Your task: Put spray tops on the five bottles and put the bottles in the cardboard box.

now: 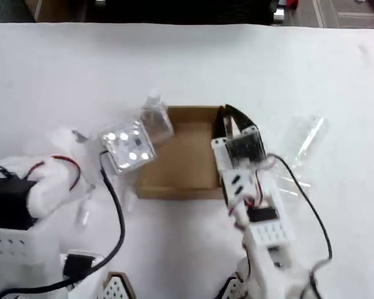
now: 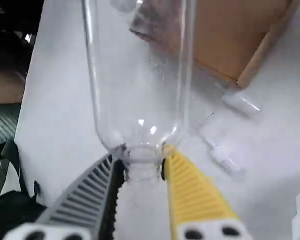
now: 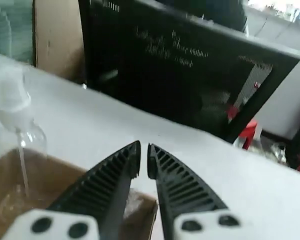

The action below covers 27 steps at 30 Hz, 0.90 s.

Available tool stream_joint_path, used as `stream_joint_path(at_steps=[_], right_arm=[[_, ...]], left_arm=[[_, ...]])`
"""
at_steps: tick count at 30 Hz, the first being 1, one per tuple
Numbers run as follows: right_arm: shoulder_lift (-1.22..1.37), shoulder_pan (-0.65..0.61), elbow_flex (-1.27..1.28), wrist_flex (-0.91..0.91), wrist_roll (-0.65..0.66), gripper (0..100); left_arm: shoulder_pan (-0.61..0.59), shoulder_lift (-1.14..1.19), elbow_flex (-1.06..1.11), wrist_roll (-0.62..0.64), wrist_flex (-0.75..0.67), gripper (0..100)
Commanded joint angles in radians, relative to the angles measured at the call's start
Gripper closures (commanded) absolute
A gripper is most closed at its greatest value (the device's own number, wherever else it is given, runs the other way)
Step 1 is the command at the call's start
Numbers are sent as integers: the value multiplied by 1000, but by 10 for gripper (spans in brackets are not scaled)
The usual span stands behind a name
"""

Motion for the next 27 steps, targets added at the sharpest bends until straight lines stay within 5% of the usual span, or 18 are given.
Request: stream_joint_path(at_steps=[1,6,9,15,27], right_arm=[[-476,-25,86,113,12,983],[-943,-50,89,495,11,983],[-901,-73,8,596,11,983],[-839,-104,-31,616,5,983],[-935,-245,-38,746,12,983]], left_arm=[[111,-21,41,20,-11,977],[133,-19,198,68,-153,977],[137,-21,298,74,-232,977],[143,-21,325,183,-336,977],[364,-21,327,244,-338,977]])
